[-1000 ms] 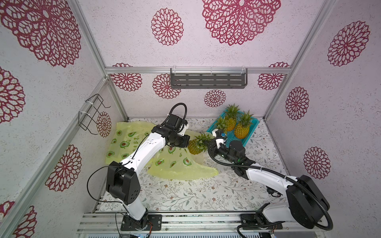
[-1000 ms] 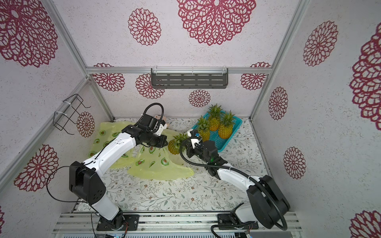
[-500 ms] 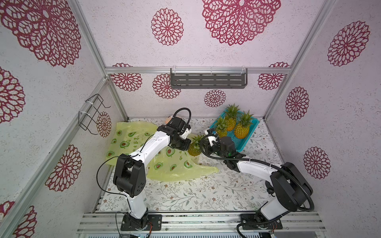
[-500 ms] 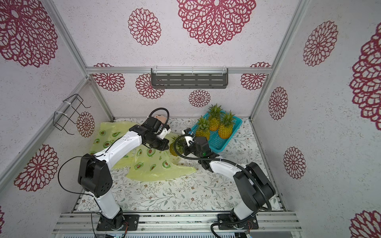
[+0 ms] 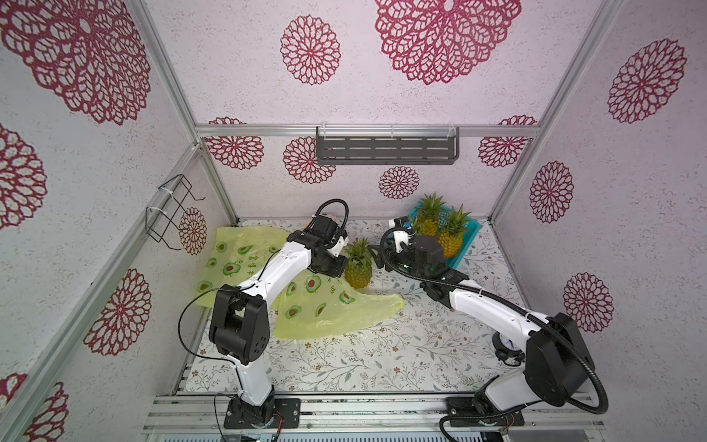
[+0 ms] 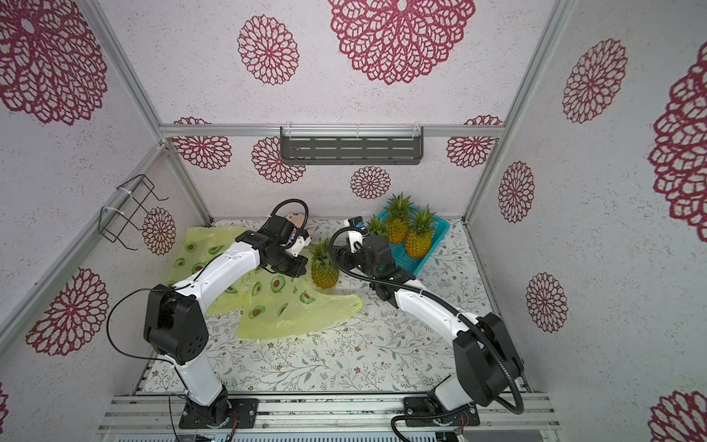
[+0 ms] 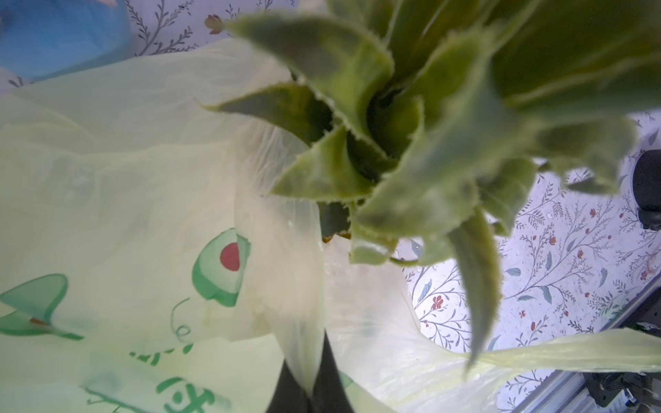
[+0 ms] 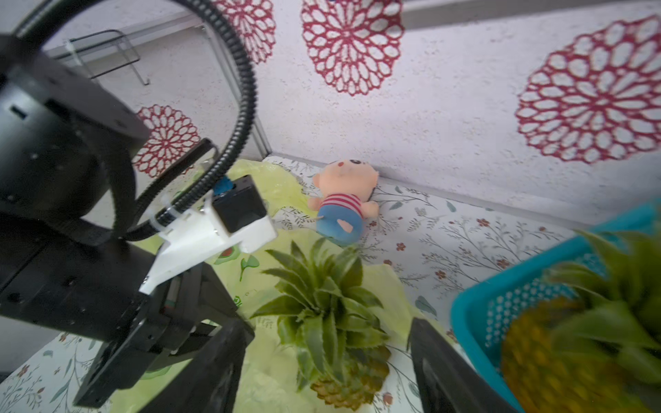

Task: Place the pineapple into a plastic bag & tie a knot
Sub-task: Place the pineapple in the plastic bag, then pick up the pineapple from the basket.

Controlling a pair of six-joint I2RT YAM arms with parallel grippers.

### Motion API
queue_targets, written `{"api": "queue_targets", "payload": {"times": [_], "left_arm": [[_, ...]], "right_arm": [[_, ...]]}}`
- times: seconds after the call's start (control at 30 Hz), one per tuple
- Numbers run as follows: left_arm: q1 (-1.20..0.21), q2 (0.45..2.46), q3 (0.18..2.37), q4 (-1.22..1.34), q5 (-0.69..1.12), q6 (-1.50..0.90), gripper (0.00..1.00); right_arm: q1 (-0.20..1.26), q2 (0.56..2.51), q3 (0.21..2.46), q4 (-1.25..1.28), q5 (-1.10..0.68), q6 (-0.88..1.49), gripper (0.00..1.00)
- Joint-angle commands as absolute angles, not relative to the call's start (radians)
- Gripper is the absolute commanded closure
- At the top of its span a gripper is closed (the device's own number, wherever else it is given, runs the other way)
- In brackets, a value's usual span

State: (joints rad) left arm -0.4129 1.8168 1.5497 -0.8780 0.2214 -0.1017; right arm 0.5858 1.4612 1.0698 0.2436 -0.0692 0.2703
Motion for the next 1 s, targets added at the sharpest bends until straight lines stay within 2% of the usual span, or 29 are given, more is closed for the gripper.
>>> {"api": "queue_targets", "payload": {"times": [0.0,0.17,0.27,0.53,0.67,0.73,0.77,0.83,0.9,0.93,0.97], "left_arm": [[-0.407,1.824,1.536,-0.853,0.216,-0.085,1.00],[-0.405,1.822,1.529,-0.844,0.218,-0.094,1.00],[-0.405,1.817,1.527,-0.838,0.218,-0.099,1.00],[-0.405,1.812,1.522,-0.836,0.222,-0.109,1.00],[-0.406,1.810,1.520,-0.835,0.228,-0.114,1.00],[-0.405,1.809,1.520,-0.835,0.227,-0.115,1.00],[-0.405,1.808,1.520,-0.833,0.226,-0.116,1.00],[-0.405,1.802,1.516,-0.834,0.224,-0.117,1.00],[-0.404,1.794,1.508,-0.829,0.221,-0.117,1.00],[-0.404,1.791,1.506,-0.826,0.219,-0.118,1.00],[-0.404,1.786,1.502,-0.823,0.220,-0.117,1.00]], "right_arm": [[0.507,1.396,1.116,0.054,0.063,0.349,0.20],[0.389,1.407,1.164,-0.123,0.157,0.355,0.05],[0.350,1.487,1.257,-0.182,0.157,0.307,0.02],[0.313,1.796,1.594,-0.290,0.111,0.225,0.03],[0.313,1.925,1.719,-0.328,0.064,0.209,0.08],[0.313,1.961,1.752,-0.336,0.063,0.204,0.18],[0.313,1.971,1.759,-0.335,0.063,0.200,0.28],[0.313,1.967,1.753,-0.318,0.072,0.197,0.53],[0.312,1.938,1.731,-0.285,0.078,0.189,0.84],[0.312,1.916,1.716,-0.267,0.083,0.186,0.95],[0.311,1.890,1.698,-0.245,0.086,0.181,1.00]]}}
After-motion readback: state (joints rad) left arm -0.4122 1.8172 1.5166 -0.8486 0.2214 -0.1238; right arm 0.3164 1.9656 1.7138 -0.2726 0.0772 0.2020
